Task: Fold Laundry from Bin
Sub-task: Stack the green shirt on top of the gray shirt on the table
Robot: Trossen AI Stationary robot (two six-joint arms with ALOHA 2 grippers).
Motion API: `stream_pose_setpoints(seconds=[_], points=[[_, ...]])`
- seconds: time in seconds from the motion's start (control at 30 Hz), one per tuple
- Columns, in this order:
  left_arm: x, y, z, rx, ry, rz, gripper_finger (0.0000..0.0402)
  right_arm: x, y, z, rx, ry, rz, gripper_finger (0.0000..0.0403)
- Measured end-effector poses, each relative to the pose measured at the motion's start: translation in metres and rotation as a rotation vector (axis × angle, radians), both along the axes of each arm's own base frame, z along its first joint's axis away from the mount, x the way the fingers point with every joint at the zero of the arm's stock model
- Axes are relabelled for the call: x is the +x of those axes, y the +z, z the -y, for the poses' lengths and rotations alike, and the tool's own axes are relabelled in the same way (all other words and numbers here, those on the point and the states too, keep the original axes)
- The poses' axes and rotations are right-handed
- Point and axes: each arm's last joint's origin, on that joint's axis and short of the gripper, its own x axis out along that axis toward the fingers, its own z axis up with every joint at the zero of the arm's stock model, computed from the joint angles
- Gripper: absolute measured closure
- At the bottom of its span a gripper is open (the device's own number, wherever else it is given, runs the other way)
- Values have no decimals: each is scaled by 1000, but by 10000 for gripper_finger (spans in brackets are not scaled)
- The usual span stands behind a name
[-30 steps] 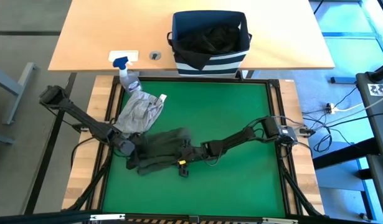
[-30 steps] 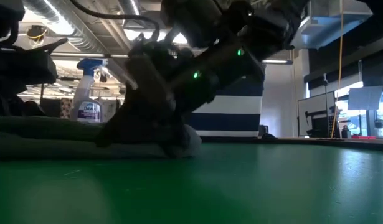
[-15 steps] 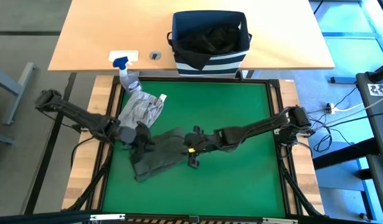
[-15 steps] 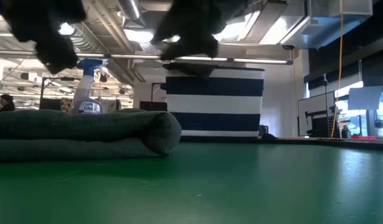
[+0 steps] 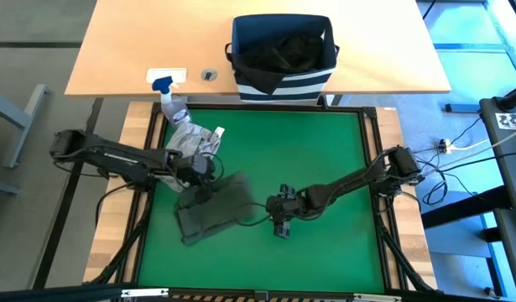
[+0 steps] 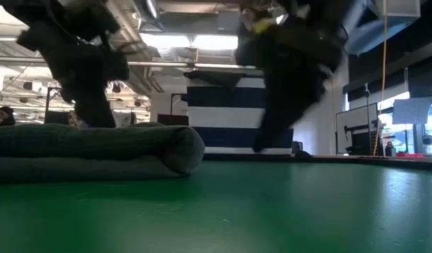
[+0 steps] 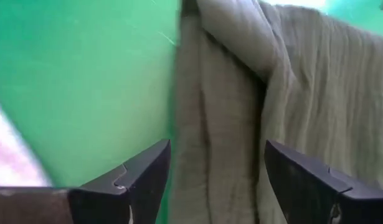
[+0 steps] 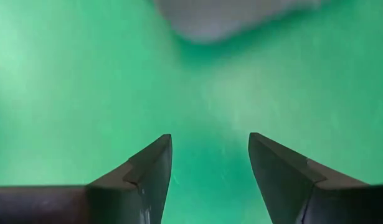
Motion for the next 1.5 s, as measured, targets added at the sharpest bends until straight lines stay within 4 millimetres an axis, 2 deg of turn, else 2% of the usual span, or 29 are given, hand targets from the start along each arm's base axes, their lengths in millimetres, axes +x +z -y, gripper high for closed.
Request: stream_pose_setpoints(seconds=[0.1,0.23,0.47,0.6,0.73,0.83,0.9,1.13,1.23,1.37,1.5], points=[[7,-11,-4,-63,-29,-31,147,-6,-10,1,24,15,-5,189],[12,-24,-10,-3,6,-86,147,-14,-23,3,46,36,-7,189],[18,-43,-18,-10,-56,-164,158,-14,-27,2,95,56,40,189],[23,-48,-18,-36,-96,-153,211,-13,-26,3,74,19,67,189],[23,-49,-17,-56,-122,-141,293,-9,-24,8,49,-53,110,189],[24,-50,-16,-80,-139,-127,364,-4,-18,19,102,-120,142,189],[24,-50,-15,-91,-127,-126,387,-2,-14,30,140,-175,146,189],[23,-42,-5,-49,-26,-110,393,17,-4,75,428,-320,249,189],[22,-40,0,-42,41,-107,394,20,-4,91,478,-362,254,184],[22,-40,4,-30,78,-104,393,23,-5,103,534,-399,265,148],[23,-40,5,-19,81,-100,393,31,-16,106,587,-428,306,103]])
